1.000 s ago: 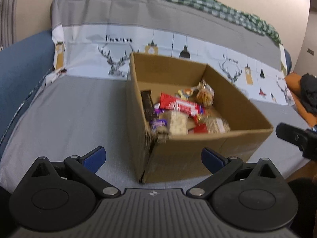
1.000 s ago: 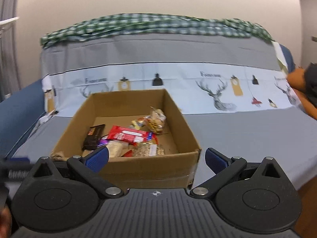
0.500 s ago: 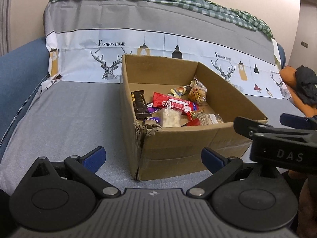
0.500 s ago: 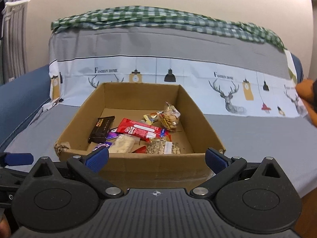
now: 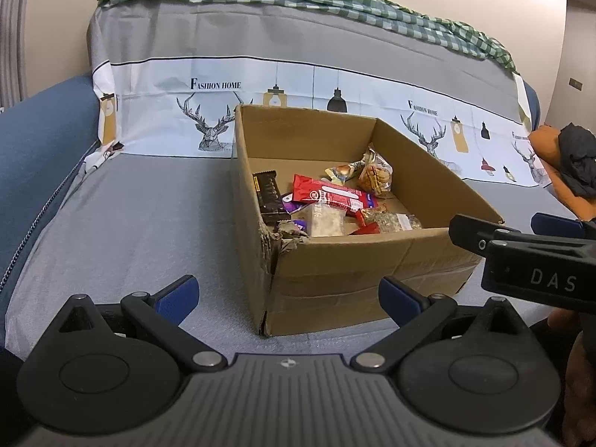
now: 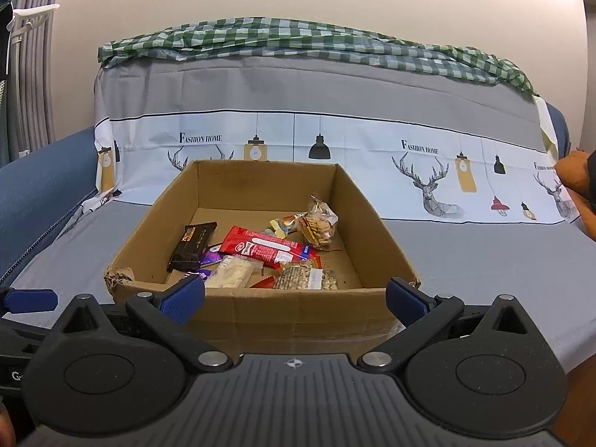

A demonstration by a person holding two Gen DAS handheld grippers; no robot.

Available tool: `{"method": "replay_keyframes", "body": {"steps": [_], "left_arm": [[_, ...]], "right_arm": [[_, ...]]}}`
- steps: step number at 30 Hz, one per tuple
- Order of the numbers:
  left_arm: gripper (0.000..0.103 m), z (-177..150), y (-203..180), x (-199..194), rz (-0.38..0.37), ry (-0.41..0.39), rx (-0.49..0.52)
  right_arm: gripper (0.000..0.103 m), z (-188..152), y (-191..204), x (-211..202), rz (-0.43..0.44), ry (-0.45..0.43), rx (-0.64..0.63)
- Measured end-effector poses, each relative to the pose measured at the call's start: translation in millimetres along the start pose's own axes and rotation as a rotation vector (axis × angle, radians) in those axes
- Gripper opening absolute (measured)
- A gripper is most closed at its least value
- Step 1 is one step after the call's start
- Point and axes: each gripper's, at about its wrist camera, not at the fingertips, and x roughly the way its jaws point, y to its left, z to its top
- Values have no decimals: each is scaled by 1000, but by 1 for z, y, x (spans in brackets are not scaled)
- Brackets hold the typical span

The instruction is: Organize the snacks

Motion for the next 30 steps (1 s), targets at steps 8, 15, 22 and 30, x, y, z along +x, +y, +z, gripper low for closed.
{"method": "replay_keyframes", "body": {"steps": [8,15,22,30], "left_arm": [[103,0,3,3,1,11,-11],[103,0,2,3,3,13,-9],[103,0,2,1,5,11,-7],[103,0,3,1,5,12,-6]], "right_arm": [[102,0,-1,1,1,5,-1],[102,0,1,2,1,7,-9],[102,0,0,4,2,6,-11],[102,0,0,4,1,5,-20]]}}
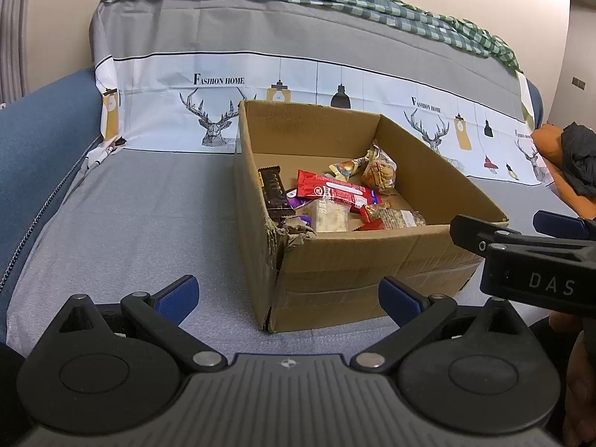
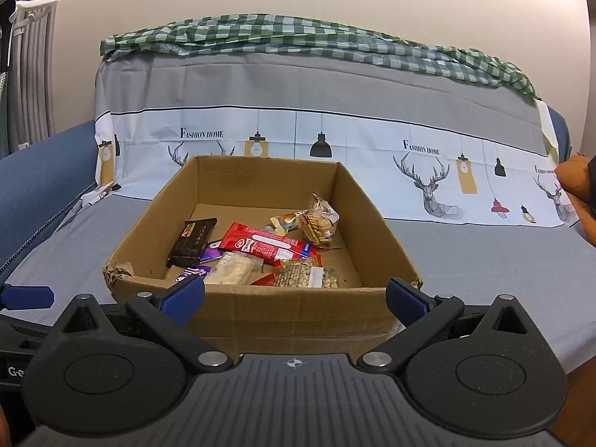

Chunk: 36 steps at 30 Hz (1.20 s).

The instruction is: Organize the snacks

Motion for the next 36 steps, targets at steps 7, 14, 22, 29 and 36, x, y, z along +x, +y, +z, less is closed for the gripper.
{"method": "replay_keyframes", "body": {"steps": [7,14,22,29,36], "left_arm": [[103,0,0,-1,-1,-3,2],[103,0,-1,-1,-1,-4,3],[103,0,-2,-2,-2,-6,10],[103,0,-3,-2,-3,-8,11],[103,0,-4,-2,-4,-10,12]], "right_arm": [[102,0,0,0,-1,-1,2],[102,1,0,0,0,-2,-5],[102,0,1,-1,0,-3,-6],[102,0,1,-1,-1,-3,-7],[102,1,1,-1,-1,-4,-10]]}}
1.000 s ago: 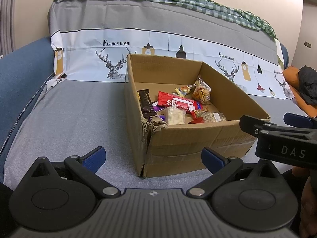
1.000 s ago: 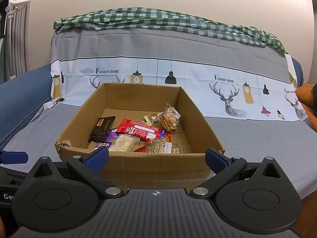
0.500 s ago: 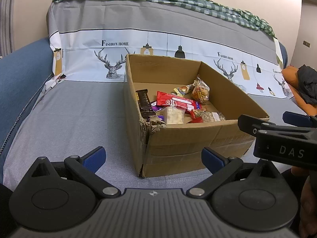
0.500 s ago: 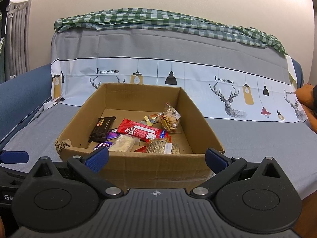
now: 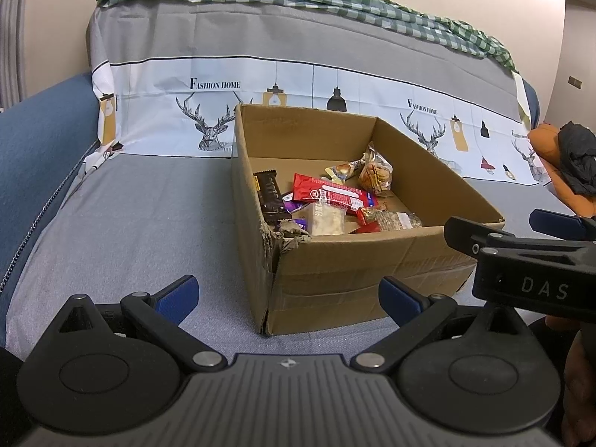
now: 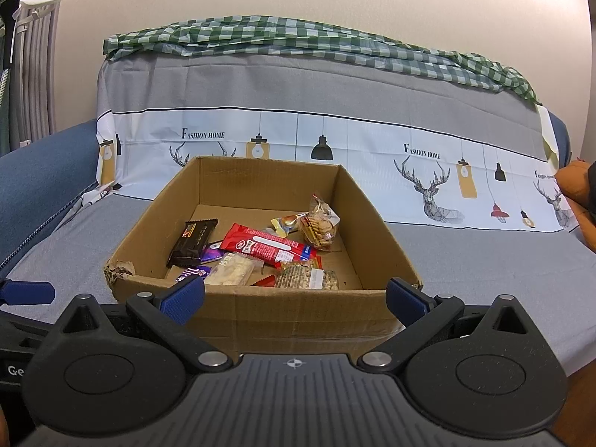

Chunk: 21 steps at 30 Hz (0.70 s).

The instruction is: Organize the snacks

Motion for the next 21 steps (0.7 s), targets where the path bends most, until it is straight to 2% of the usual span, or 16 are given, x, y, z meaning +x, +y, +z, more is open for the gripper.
{"method": "replay_keyframes", "body": {"steps": [21], "left_arm": [[103,0,-1,0,0,-2,0]], "right_arm": [[102,0,1,0,-1,-2,1]]}}
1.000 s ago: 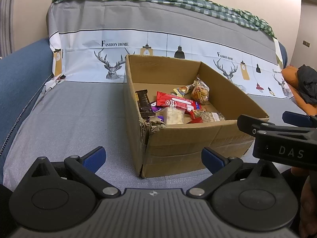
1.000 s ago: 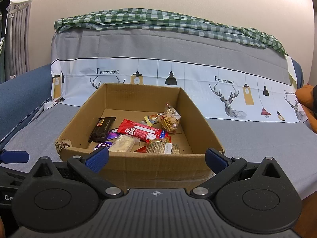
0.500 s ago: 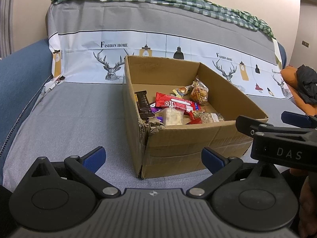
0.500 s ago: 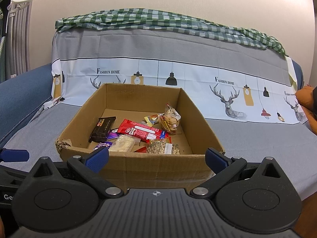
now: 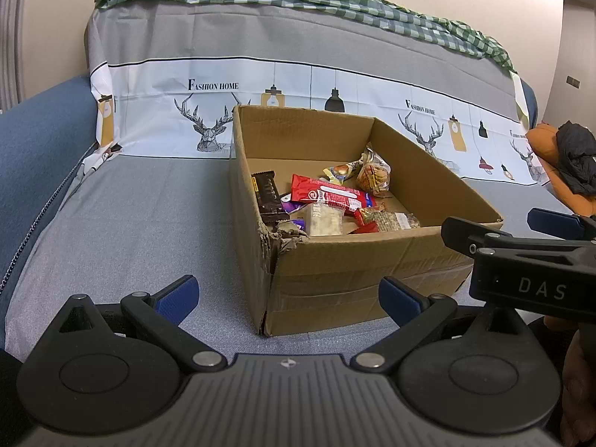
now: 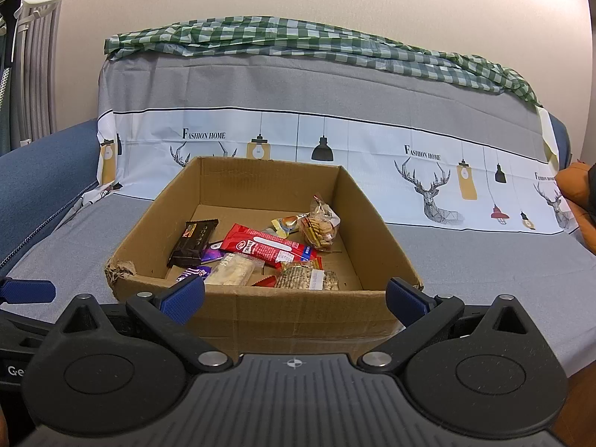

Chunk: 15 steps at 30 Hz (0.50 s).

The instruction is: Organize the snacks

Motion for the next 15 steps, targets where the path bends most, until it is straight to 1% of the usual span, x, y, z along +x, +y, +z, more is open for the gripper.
{"method": "replay_keyframes", "body": {"steps": [12,15], "left_arm": [[103,1,-2,-2,-12,-11,5],[103,1,-2,-3,-20,-25,9]], "right_arm": [[102,1,0,0,4,-1,5],[102,2,-1,-1,2,1,7]]}}
